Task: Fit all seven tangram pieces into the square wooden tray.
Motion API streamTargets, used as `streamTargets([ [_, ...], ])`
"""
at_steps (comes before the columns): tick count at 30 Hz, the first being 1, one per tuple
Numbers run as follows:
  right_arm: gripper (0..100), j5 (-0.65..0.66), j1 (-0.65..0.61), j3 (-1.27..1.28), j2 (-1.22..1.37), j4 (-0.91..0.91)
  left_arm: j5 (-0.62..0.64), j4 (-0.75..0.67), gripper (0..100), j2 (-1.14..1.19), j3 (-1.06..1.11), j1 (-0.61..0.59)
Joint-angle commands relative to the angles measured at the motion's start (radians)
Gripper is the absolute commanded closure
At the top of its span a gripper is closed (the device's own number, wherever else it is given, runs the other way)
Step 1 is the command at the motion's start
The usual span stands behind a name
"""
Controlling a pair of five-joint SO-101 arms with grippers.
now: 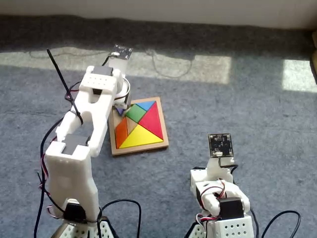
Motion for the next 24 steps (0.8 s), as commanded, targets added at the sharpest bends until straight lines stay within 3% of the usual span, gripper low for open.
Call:
streamTargets([
  [1,98.9,-0.006,0.012,0.153,-0.005,0.004,-0.023,0.017,94,-0.024,0.007,0.050],
  [7,98.9,-0.006,0.012,0.153,-0.005,0.004,-0.025,-0.003,95,-0.180,0.163,0.097],
  [13,98.9,-0.006,0.012,0.153,-0.005,0.004,-0.021,-0.137,95,-0.395,0.378,0.073],
  [20,98.9,-0.006,0.012,0.153,-0.005,0.004,0.011,-0.272,76,-0.541,0.522,0.042],
  [24,98.9,-0.006,0.012,0.153,-0.005,0.004,0.091,-0.290,72,-0.501,0.478,0.028],
])
